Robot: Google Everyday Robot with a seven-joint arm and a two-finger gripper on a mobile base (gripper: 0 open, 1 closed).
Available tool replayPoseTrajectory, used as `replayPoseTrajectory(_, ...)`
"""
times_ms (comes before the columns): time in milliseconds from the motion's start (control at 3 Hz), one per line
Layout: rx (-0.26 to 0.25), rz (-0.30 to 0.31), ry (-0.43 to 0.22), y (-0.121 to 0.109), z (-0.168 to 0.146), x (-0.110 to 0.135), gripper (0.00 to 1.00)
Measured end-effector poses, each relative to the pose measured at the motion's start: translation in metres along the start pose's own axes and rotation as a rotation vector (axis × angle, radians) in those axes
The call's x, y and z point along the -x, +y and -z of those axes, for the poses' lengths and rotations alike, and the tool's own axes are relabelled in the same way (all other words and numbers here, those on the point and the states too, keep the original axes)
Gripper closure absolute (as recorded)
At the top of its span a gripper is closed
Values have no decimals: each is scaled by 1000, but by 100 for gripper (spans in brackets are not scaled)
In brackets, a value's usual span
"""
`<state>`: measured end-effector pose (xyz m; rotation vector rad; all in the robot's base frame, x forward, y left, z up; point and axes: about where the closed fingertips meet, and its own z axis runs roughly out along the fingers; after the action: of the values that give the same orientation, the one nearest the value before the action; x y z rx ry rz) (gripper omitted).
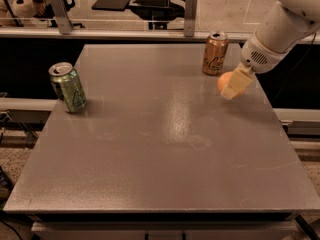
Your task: Move orange near orange can
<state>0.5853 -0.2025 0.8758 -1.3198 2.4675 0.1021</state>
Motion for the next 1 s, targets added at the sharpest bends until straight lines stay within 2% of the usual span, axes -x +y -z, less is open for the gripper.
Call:
replayPoseTrajectory(333, -31, -41, -43, -31, 3, 0, 100)
replayPoseTrajectory(667, -29, -49, -78, -47, -3, 5, 100)
replayPoseTrajectory(1000, -9, -41, -102, -52, -13, 11, 100)
